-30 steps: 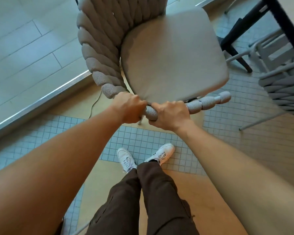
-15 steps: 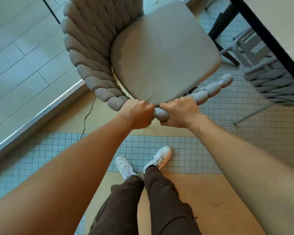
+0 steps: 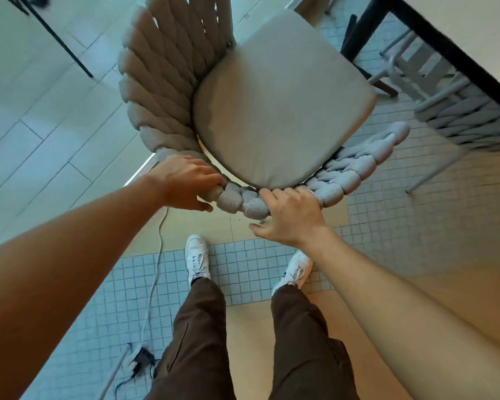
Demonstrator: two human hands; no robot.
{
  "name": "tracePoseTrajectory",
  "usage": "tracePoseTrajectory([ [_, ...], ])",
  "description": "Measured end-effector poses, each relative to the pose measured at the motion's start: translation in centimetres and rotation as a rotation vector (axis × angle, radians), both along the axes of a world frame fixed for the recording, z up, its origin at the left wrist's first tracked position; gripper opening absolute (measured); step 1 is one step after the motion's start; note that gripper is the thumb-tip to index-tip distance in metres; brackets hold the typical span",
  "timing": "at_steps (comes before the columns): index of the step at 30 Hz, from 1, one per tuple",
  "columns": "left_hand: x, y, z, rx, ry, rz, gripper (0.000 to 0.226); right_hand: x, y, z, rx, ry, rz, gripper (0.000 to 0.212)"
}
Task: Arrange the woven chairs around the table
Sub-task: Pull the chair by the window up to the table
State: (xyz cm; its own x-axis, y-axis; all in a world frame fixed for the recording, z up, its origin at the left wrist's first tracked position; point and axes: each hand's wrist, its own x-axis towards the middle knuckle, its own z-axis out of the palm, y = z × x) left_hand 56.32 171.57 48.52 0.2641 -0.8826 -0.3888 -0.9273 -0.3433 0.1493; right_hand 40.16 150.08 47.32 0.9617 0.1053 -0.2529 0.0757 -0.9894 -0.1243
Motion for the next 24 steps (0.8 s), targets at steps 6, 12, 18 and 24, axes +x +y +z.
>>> tracePoseTrajectory([
  [6, 3.1, 0.9, -0.6, -0.092, -0.064, -0.137, 0.043, 2.0, 4.7, -0.1, -0.016, -0.035, -0.208, 0.067],
  [12, 3.6, 1.1, -1.8, -0.165, -0.121, -0.190, 0.032, 2.0, 4.1, -0.7, 0.027, -0.080, -0.216, 0.058],
  [18, 3.9, -2.0, -2.2, -0.226, -0.143, -0.201, 0.029, 2.7, 0.7, -0.6, 0.002, -0.037, -0.238, 0.056],
  [24, 2.6, -4.4, -2.7, -0.179, -0.170, -0.145, 0.032, 3.0, 0.5, 0.1, -0.076, 0.048, -0.350, 0.057],
])
